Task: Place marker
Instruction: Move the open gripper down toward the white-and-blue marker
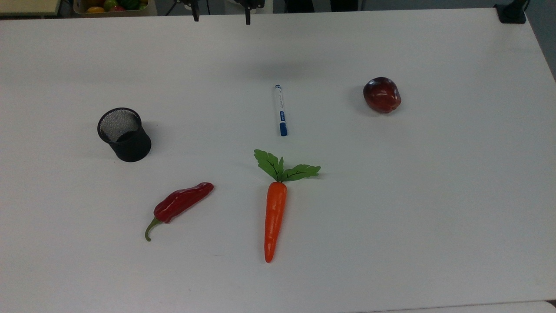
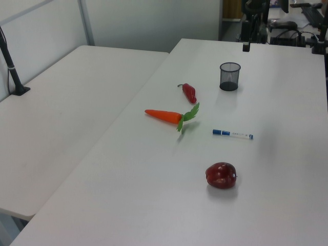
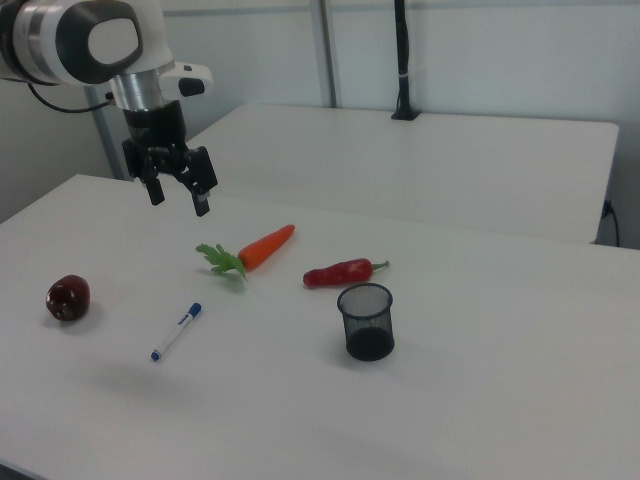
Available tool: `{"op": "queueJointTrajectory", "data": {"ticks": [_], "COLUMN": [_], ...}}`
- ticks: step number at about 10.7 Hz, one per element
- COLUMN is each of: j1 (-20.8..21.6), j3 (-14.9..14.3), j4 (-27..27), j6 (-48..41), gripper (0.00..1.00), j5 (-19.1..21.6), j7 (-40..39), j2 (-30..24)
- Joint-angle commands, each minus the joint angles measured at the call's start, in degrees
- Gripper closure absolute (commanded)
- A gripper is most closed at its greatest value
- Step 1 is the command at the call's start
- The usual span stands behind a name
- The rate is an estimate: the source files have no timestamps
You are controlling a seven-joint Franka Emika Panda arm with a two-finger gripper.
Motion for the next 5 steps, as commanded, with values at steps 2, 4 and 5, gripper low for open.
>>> {"op": "queueJointTrajectory", "data": {"ticks": [2, 4, 5], "j1": [0.45, 0.80, 1.06], "j3": [-0.47, -0.21, 0.05], "j4": [0.60, 0.33, 0.16], "j6": [2.29, 2.38, 2.99], "gripper": [0.00, 0.00, 0.00], "j5": [0.89, 1.06, 1.15], "j7": [-0.60, -0.52, 0.09], "j2": [1.05, 1.32, 2.10]}}
